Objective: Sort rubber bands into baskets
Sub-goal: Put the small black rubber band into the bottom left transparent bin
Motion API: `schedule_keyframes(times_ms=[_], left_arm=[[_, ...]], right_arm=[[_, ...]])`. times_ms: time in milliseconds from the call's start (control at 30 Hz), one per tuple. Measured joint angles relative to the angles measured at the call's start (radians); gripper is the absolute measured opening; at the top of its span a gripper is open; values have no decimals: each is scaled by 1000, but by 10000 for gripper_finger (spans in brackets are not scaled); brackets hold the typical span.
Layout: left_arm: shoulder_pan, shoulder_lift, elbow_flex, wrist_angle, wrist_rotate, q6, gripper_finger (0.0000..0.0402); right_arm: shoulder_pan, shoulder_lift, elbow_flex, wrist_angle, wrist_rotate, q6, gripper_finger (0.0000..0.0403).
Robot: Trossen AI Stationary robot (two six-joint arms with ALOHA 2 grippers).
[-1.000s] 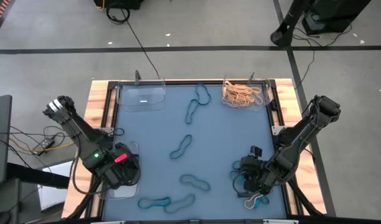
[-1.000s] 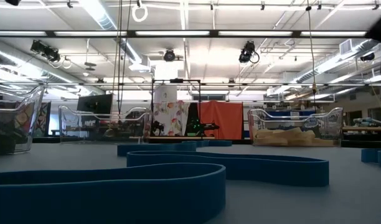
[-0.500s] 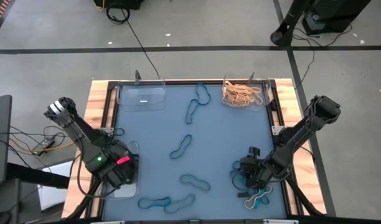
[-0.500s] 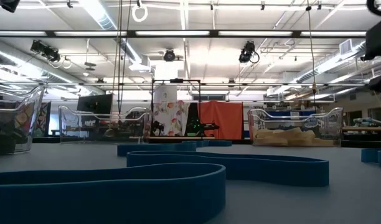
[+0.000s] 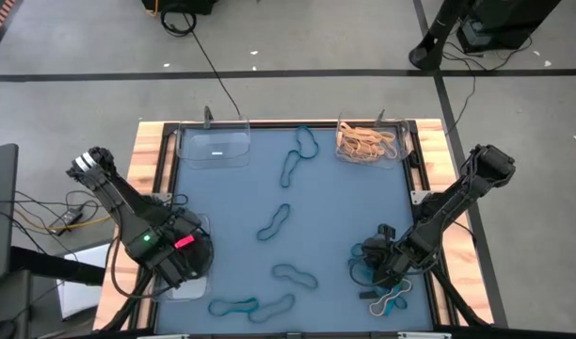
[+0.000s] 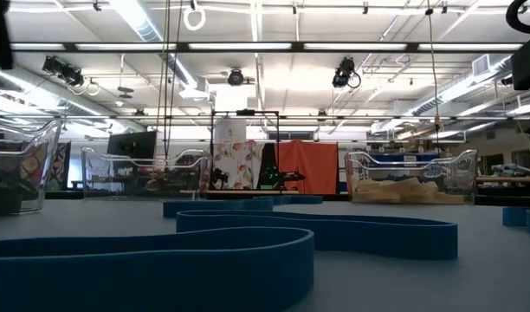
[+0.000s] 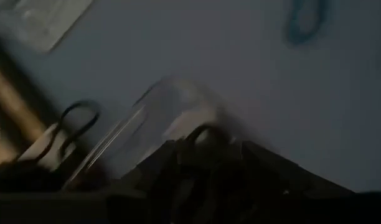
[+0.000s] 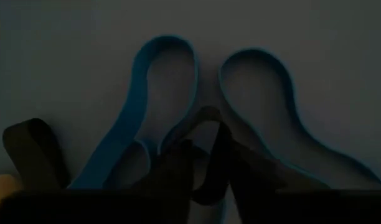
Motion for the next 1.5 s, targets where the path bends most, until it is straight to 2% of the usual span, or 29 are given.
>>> schedule_keyframes(times_ms=[167,300,467,633,767,900,1033,1100,1233,1500], left_arm=[[0,2,-27,170,-256,80,181],[14,5,-93,430,-427,305,181],[74,13,-186,805,-522,642,181],[150,30,-299,1285,-534,1021,181],[198,104,-405,1711,-534,1289,181],[244,203,-459,2065,-529,1517,181],[285,288,-461,2278,-452,1708,181],[310,322,-461,2351,-392,1761,181],[350,388,-461,2484,-368,1781,181],[407,490,-461,2677,-366,1703,181]], right_arm=[[0,0,0,1,42,-19,19],[0,0,1,53,172,-55,16],[-18,-1,1,214,318,-200,8],[-65,0,1,473,450,-401,8],[-117,1,1,663,532,-587,8],[-186,1,1,808,461,-742,8],[-259,2,1,869,385,-789,8],[-295,2,1,881,361,-796,8],[-352,37,1,947,345,-798,8],[-404,230,2,1329,351,-894,8]])
